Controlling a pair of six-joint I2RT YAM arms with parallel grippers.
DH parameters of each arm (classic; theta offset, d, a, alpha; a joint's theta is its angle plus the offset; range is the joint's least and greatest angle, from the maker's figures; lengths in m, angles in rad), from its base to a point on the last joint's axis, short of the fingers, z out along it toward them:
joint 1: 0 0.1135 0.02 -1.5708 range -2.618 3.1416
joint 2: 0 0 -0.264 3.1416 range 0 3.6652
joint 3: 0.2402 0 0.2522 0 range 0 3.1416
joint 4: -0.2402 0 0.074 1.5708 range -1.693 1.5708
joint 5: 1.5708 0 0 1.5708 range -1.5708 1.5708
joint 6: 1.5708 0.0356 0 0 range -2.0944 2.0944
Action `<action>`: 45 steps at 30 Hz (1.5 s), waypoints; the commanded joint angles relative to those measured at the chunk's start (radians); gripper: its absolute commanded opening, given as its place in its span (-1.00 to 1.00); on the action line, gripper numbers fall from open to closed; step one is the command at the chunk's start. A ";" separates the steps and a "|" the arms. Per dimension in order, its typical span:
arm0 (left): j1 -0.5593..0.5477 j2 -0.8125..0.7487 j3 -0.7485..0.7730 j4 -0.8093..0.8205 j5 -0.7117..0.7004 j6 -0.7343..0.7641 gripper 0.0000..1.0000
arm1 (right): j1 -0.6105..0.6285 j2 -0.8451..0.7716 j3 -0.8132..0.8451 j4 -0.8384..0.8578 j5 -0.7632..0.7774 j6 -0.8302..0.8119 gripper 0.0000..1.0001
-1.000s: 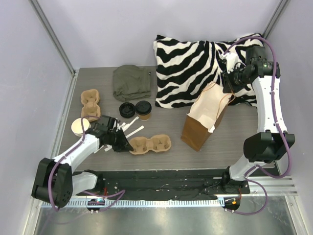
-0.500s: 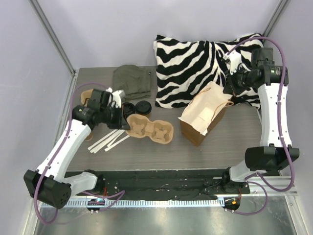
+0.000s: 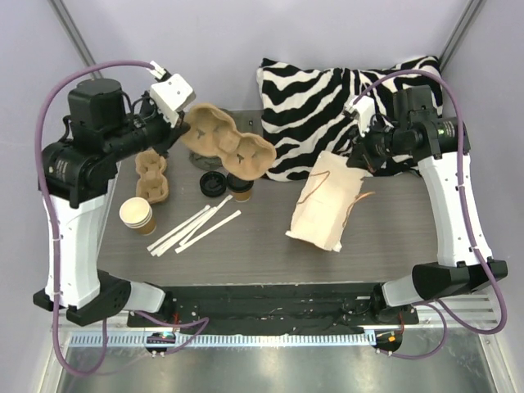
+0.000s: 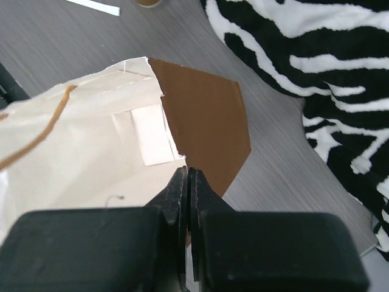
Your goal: Pack the takeout coffee
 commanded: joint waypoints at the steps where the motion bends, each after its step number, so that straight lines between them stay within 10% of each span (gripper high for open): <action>1: -0.130 -0.018 0.080 0.016 -0.006 0.221 -0.96 | 0.051 -0.039 0.021 0.035 -0.005 0.067 -0.98; 18: -0.853 0.052 0.135 0.430 -0.549 0.741 -1.00 | 0.087 -0.041 0.003 0.039 0.021 0.148 -0.98; 22: -1.031 0.023 -0.050 0.642 -0.711 0.991 -1.00 | 0.089 -0.044 -0.009 0.074 0.064 0.191 -0.98; 36: -1.069 -0.040 -0.384 0.708 -0.860 1.252 -1.00 | 0.095 -0.059 -0.008 0.075 0.029 0.182 -0.98; 45: -1.108 -0.002 -0.229 0.706 -0.802 1.183 -1.00 | 0.098 -0.053 -0.005 0.082 0.042 0.188 -0.98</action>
